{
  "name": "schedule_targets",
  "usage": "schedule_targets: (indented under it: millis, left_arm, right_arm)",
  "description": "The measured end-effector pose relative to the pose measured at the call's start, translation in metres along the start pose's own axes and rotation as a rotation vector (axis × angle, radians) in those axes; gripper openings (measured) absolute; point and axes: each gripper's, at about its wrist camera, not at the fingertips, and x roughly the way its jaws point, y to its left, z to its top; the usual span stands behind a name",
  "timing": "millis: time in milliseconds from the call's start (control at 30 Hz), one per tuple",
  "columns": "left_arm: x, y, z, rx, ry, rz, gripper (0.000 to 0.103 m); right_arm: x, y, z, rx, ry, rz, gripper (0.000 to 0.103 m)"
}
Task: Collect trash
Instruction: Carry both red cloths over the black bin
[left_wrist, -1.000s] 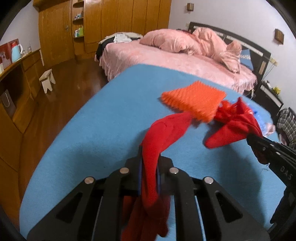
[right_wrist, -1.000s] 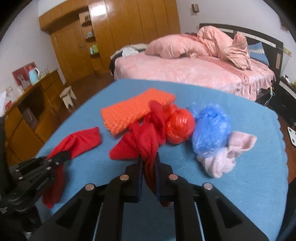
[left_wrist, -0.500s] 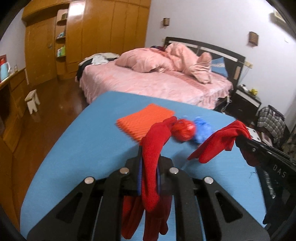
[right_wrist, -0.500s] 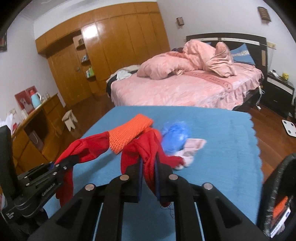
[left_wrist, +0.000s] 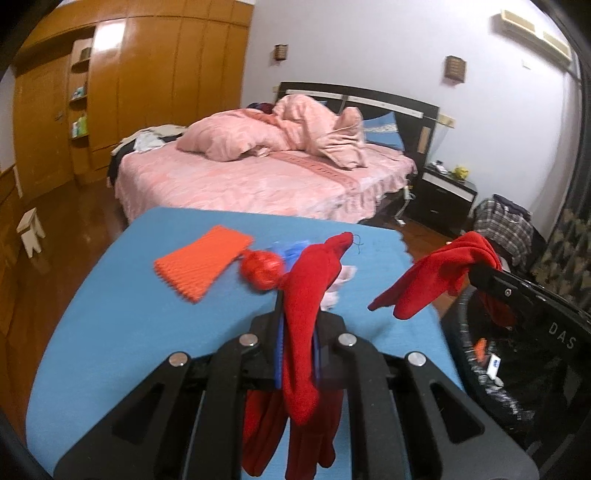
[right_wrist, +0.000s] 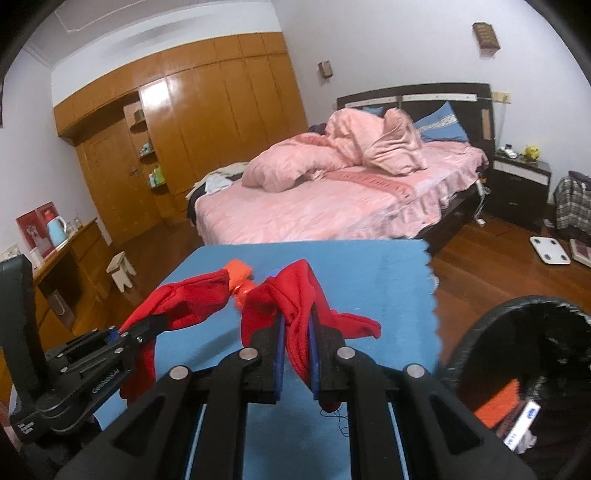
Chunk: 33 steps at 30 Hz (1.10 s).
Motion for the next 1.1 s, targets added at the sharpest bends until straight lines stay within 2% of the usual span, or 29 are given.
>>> schedule_targets:
  millis: [167,567,967,1100]
  left_arm:
    - [-0.004,-0.038,0.004,0.047,-0.012,-0.061,0.011]
    - [-0.002,-0.139,-0.001,0.171,-0.010,-0.226,0.011]
    - [0.026,-0.232,-0.016,0.258,0.057,-0.403,0.011]
    - [0.036,-0.258,-0.020,0.283,0.077,-0.439,0.011]
  right_arm:
    - [-0.027,-0.032,0.000,0.031,-0.028,-0.054,0.011]
    - [-0.092,-0.130,-0.013,0.119,-0.075,-0.260,0.011]
    - [-0.131,-0.208,-0.029,0.198,-0.082,-0.420,0.011]
    - [-0.137,-0.228,-0.037,0.226,-0.071,-0.462,0.011]
